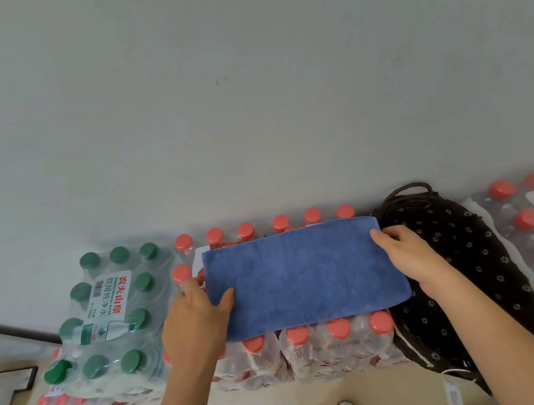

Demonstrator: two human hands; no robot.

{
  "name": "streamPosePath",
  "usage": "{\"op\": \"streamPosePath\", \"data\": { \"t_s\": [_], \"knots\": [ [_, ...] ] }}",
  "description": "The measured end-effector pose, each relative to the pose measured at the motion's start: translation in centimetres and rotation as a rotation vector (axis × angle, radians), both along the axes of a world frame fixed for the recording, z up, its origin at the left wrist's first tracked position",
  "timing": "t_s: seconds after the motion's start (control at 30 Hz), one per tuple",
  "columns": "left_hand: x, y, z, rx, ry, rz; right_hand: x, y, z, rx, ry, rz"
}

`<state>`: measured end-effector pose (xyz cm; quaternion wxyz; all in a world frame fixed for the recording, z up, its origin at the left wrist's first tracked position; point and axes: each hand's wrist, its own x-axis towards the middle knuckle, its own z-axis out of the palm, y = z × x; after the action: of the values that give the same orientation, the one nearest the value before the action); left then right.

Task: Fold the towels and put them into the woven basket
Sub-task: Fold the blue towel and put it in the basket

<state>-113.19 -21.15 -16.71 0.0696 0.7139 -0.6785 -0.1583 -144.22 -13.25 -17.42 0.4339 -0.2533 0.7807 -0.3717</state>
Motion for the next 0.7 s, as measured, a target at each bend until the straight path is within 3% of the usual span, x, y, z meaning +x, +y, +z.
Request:
{"op": "streamPosePath", "data": {
  "t_s": [0.2,0.37,0.5,0.7],
  "knots": [
    [-0.5,-0.7,1.3,0.115,0.110,0.047,1.2,-0.1,0.1,0.060,-0.173,-0.029],
    [-1.1,0.1,0.8,0.000,0.163,0.028,1.0,0.0,0.4,0.048,-0.194,-0.072],
    [-1.2,0.6,1.1,-0.001,0.638,0.117,1.4,-0.1,0.5,-0.017,-0.061,-0.092],
    [1.9,-0.6,1.5,-0.137,0.790,0.029,3.5,-1.0,2.9,-0.232,0.220,-0.094]
  ]
}}
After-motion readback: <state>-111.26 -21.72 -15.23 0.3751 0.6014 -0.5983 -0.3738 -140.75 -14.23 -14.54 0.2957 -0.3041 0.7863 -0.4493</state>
